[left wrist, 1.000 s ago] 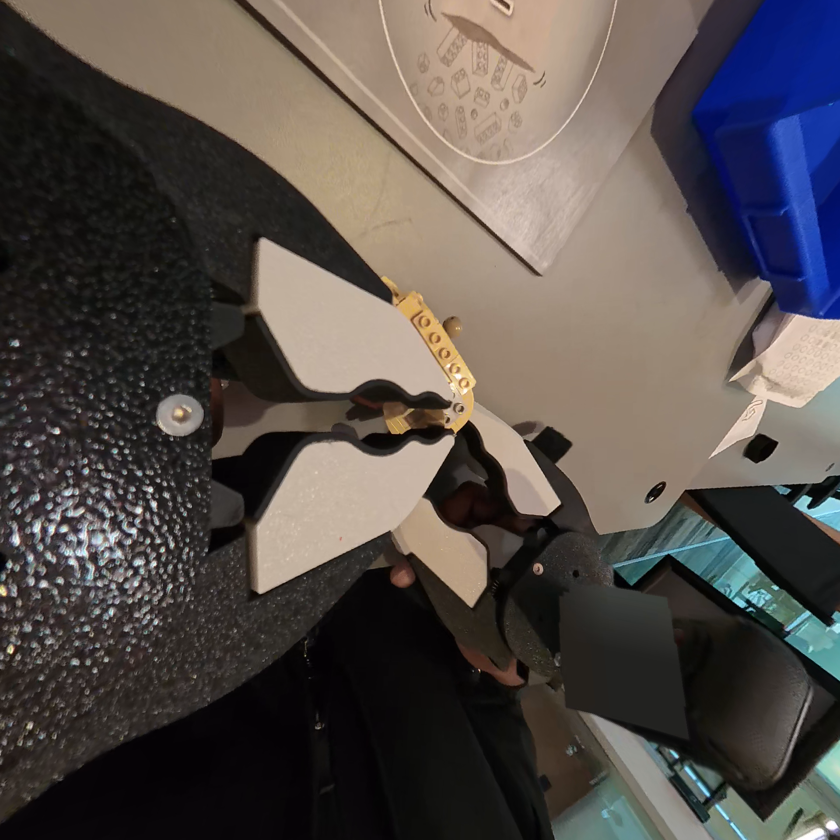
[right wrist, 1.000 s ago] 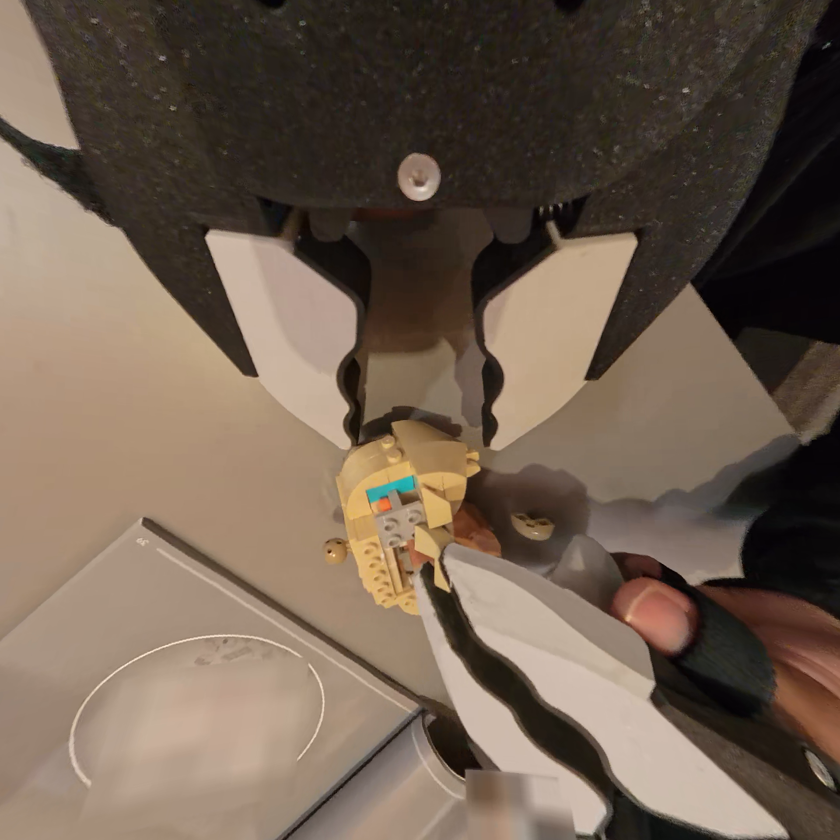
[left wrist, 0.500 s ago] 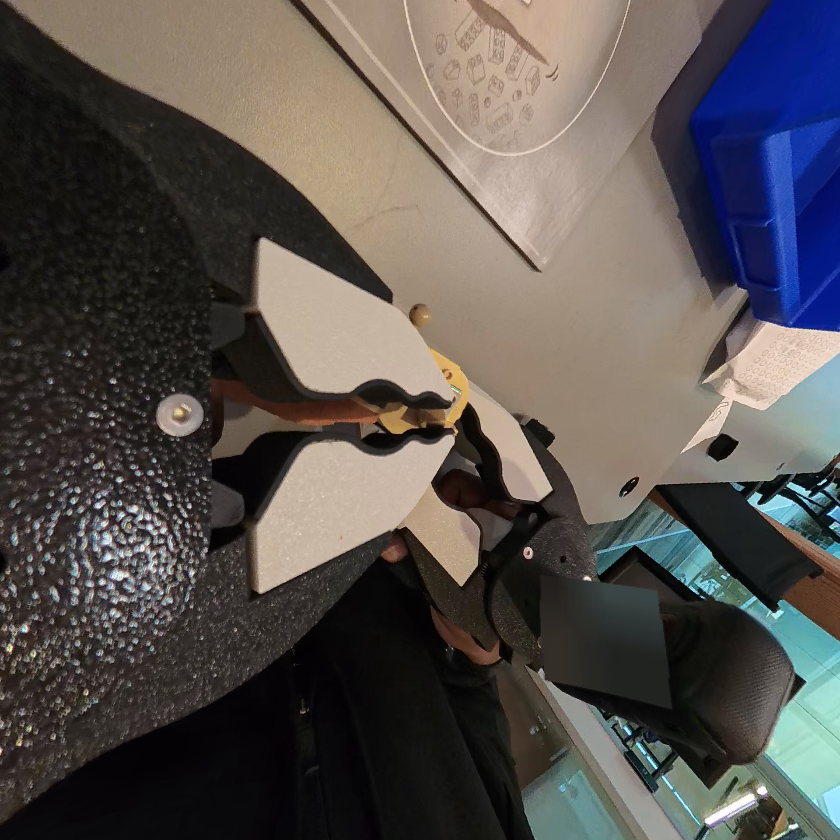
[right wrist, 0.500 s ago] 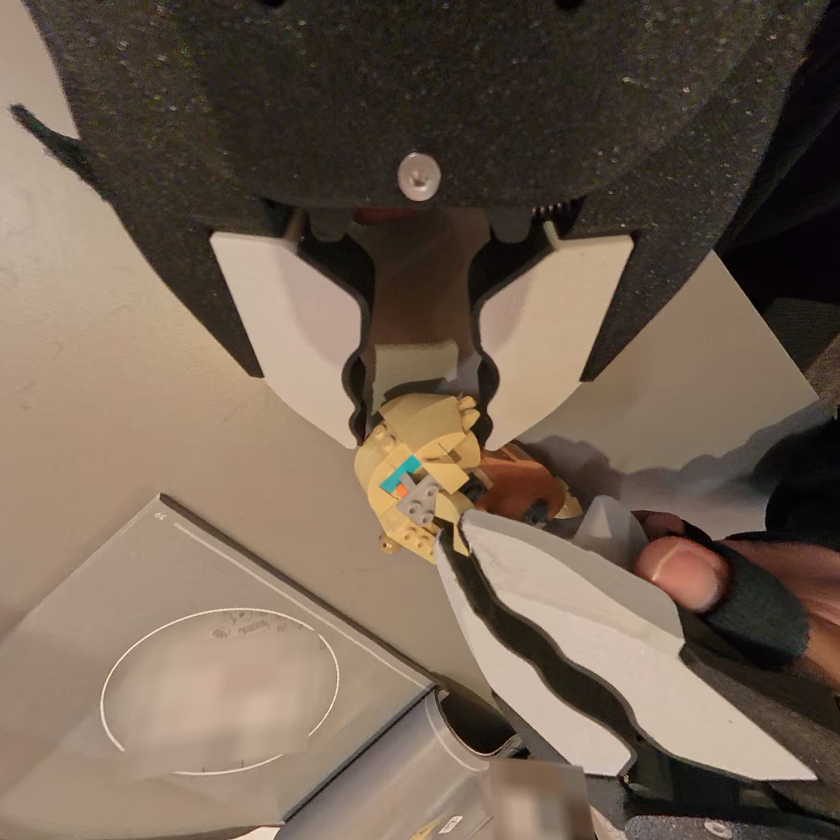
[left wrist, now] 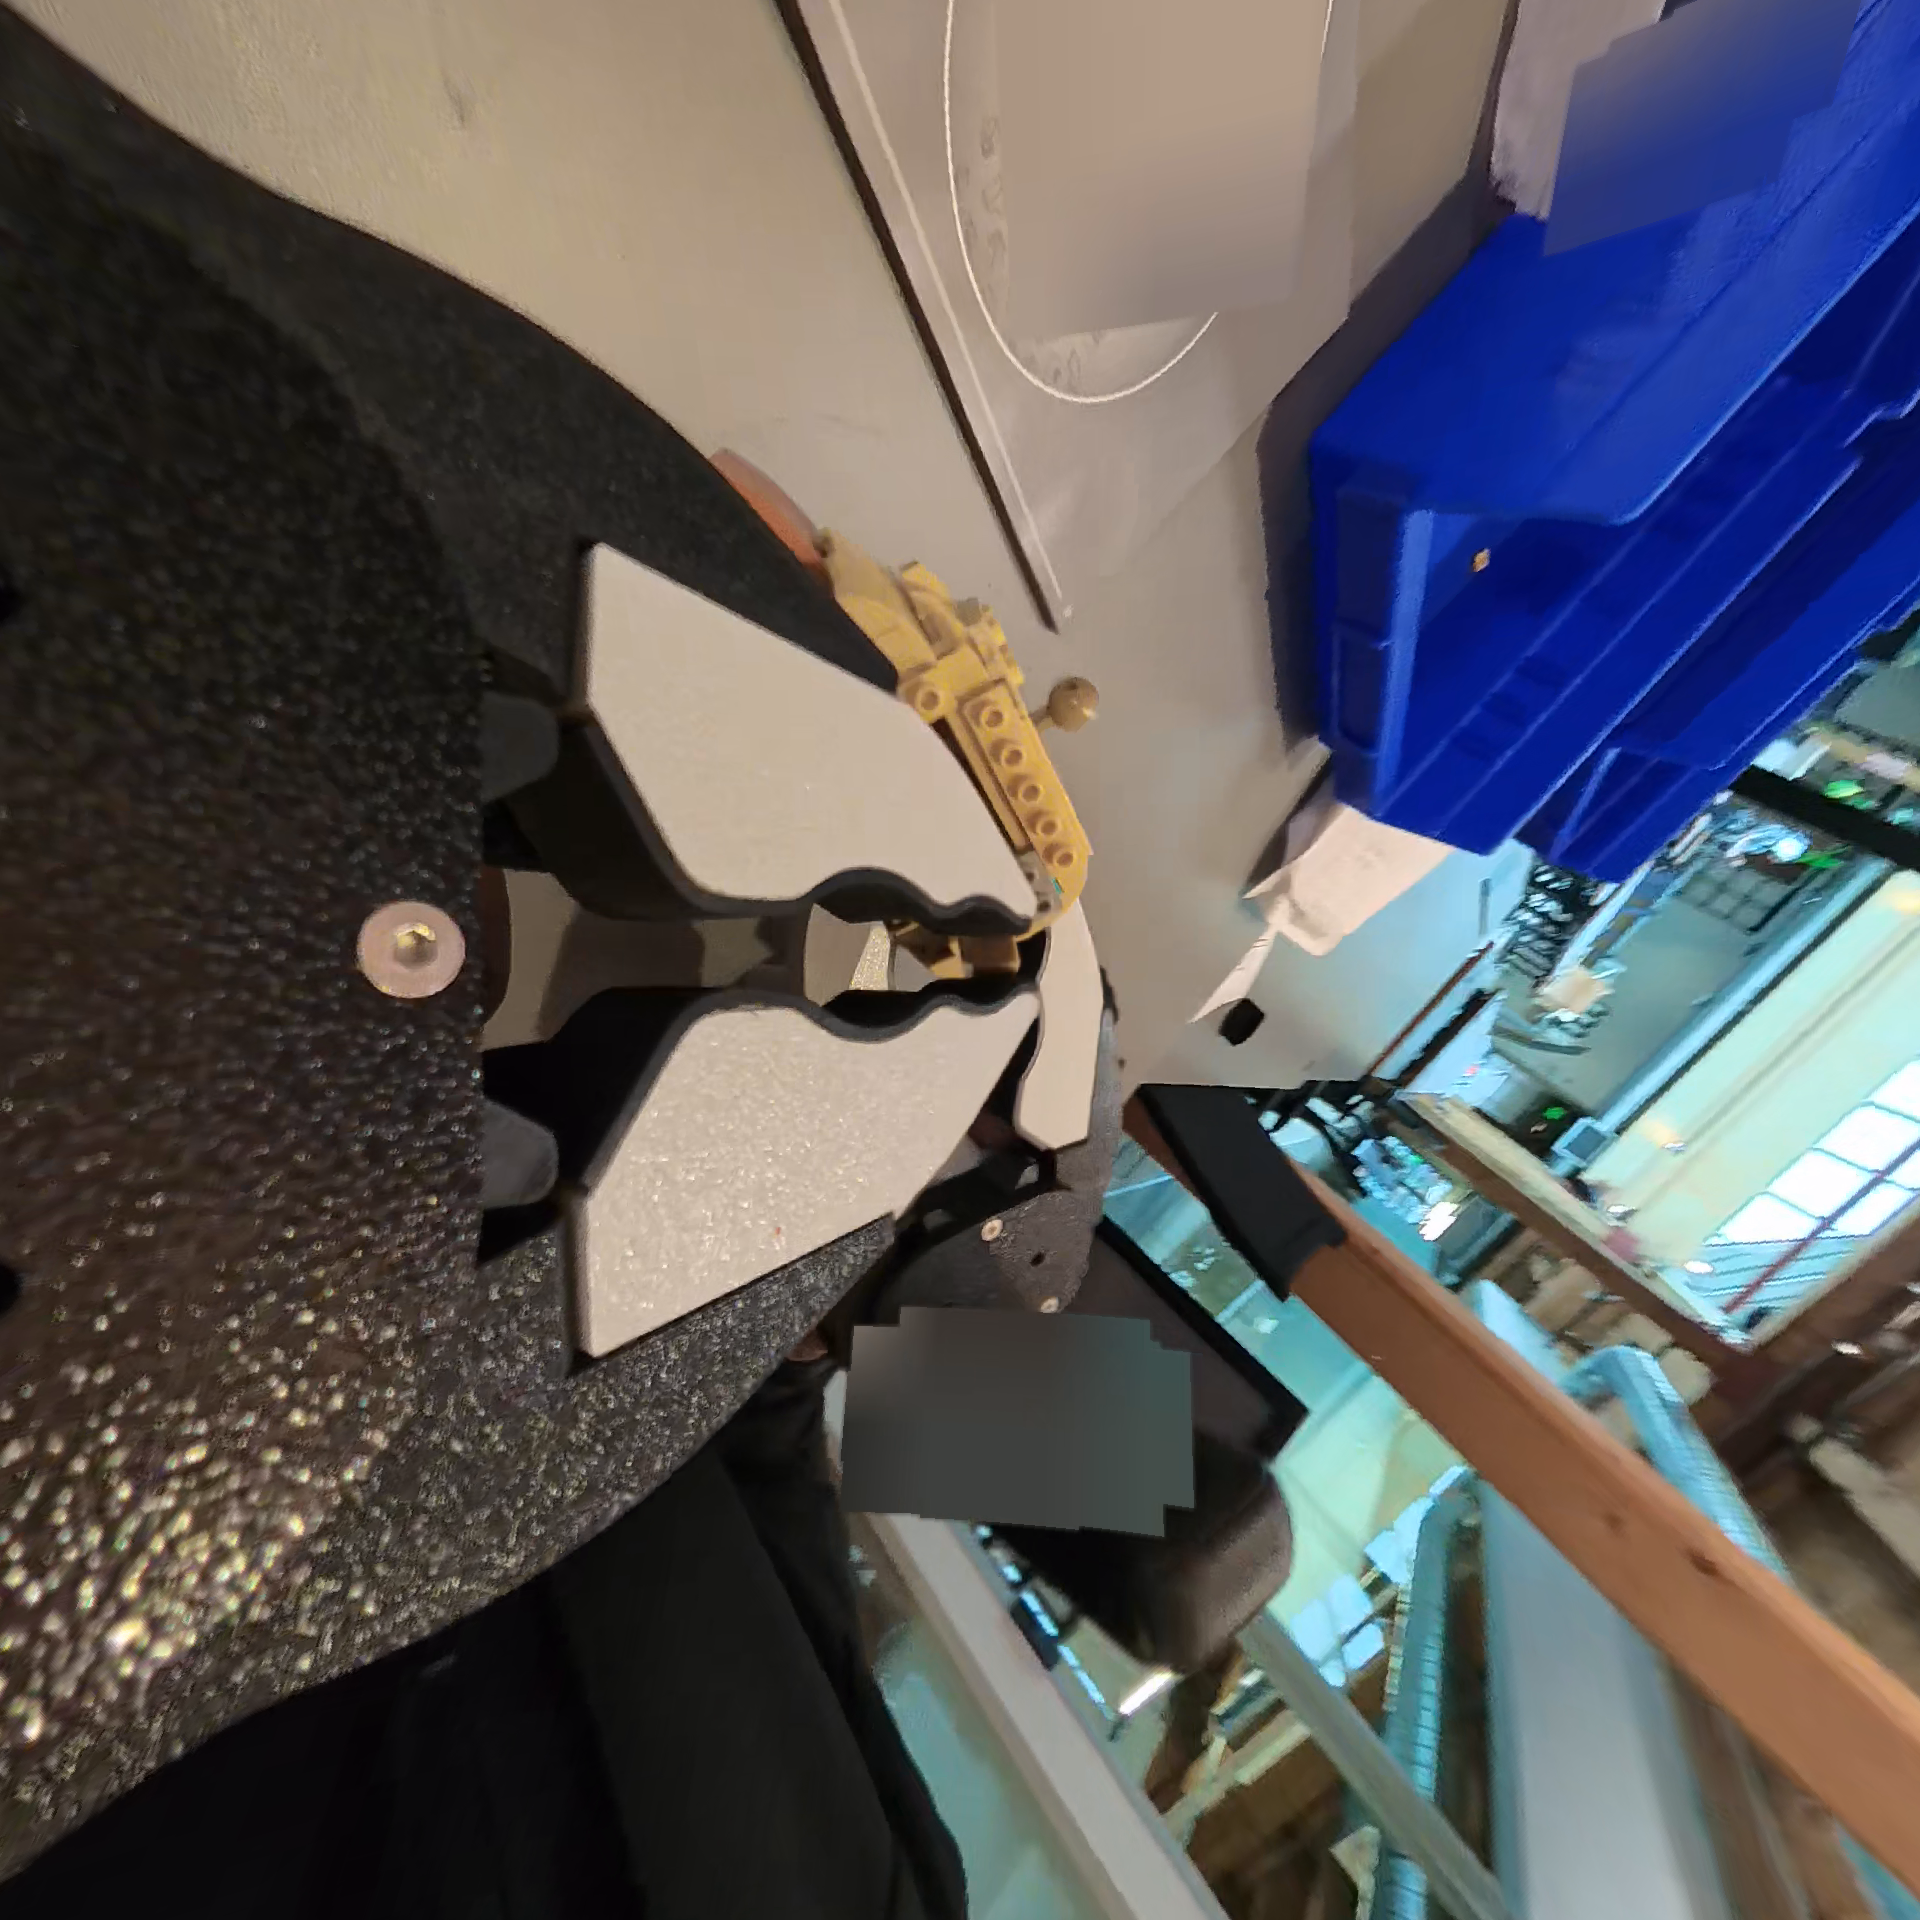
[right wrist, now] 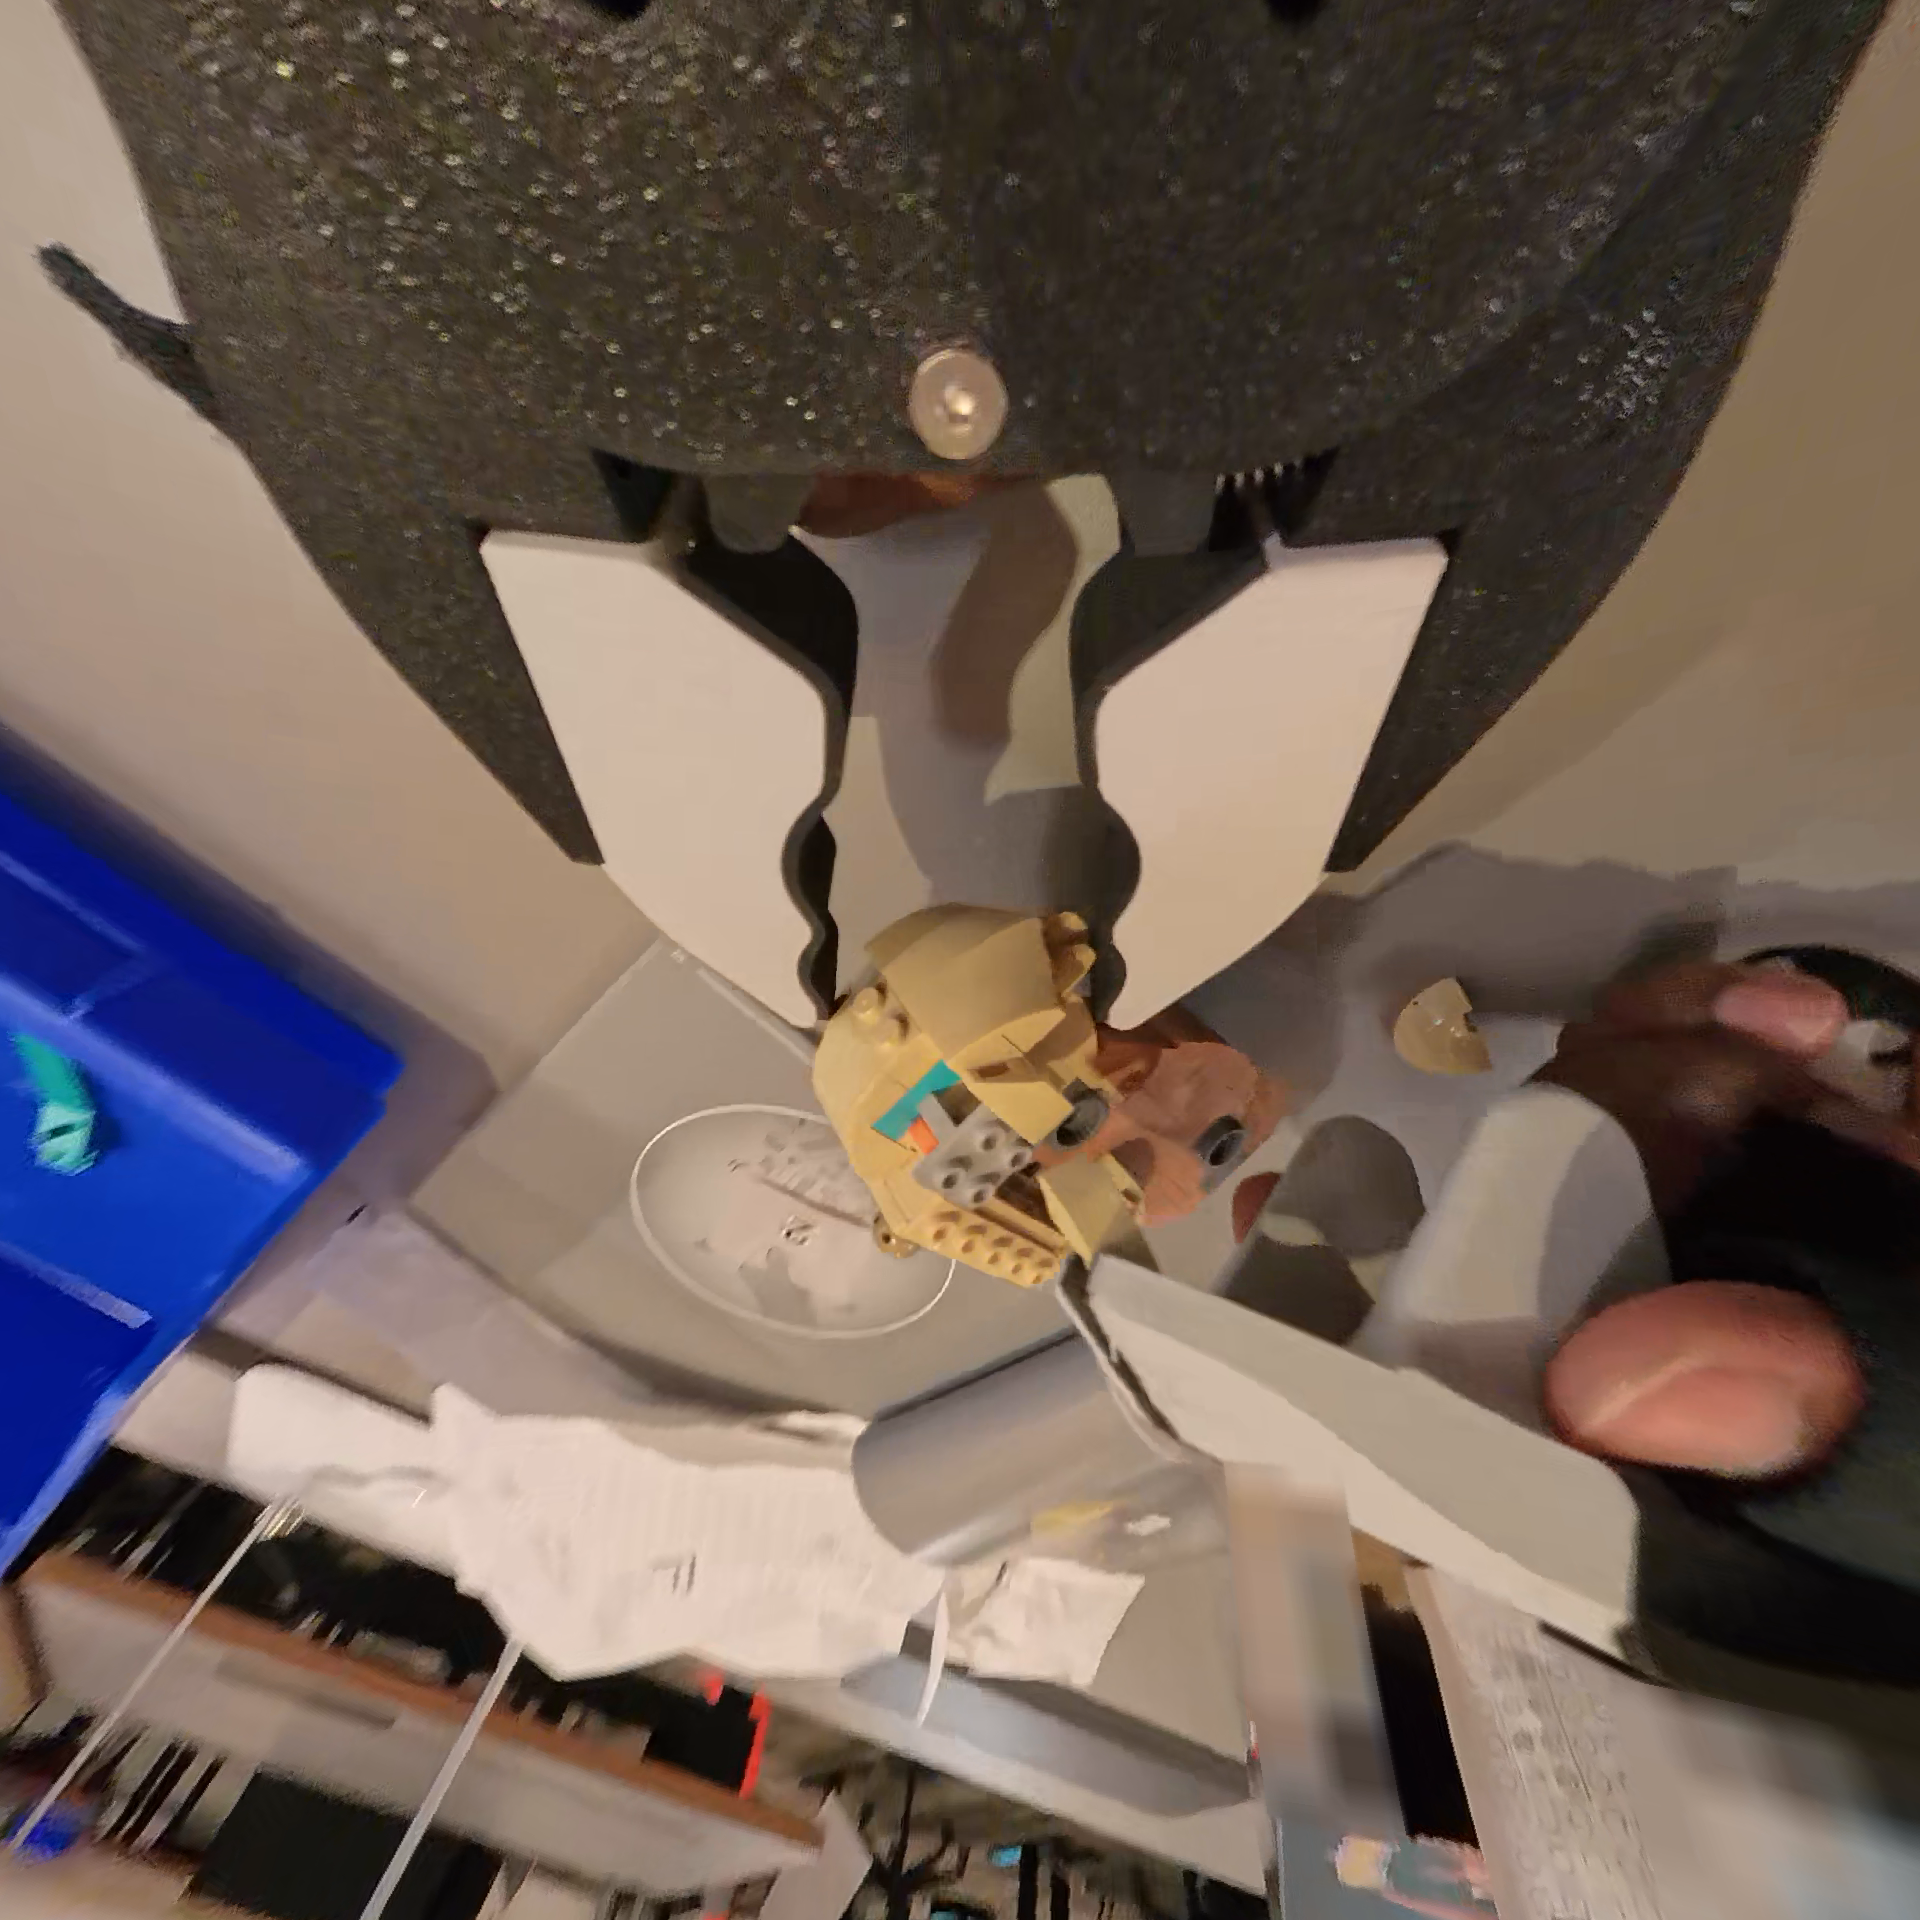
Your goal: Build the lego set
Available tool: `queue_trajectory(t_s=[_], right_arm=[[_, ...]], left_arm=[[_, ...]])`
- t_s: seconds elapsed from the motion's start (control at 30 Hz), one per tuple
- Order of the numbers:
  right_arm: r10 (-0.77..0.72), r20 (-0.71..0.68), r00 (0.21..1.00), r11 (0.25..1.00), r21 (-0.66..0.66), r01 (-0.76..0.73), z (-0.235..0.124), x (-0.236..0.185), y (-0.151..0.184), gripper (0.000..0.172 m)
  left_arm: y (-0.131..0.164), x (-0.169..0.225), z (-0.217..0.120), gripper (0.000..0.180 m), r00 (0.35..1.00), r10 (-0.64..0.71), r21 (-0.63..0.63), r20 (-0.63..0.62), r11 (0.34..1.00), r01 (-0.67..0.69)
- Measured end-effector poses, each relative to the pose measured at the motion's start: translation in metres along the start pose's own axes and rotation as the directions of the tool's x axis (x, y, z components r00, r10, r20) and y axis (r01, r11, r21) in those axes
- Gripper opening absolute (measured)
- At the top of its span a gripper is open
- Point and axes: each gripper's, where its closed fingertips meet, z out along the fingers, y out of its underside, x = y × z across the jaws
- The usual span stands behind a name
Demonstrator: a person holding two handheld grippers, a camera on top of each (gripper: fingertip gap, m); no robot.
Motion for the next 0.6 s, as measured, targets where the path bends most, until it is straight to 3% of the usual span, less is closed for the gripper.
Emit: queue_trajectory(t_s=[0.2, 0.6], right_arm=[[-0.092, -0.081, 0.992, 0.993, 0.062, 0.097, -0.002, 0.001, -0.009, 0.047], [-0.168, -0.194, 0.966, 0.970, 0.141, 0.197, -0.006, 0.002, -0.022, 0.044]], left_arm=[[-0.010, 0.005, -0.002, 0.007, 0.997, -0.066, 0.163, -0.027, 0.984, 0.069], [-0.014, 0.009, -0.003, 0.006, 0.980, -0.169, 0.280, -0.109, 0.940, 0.193]])
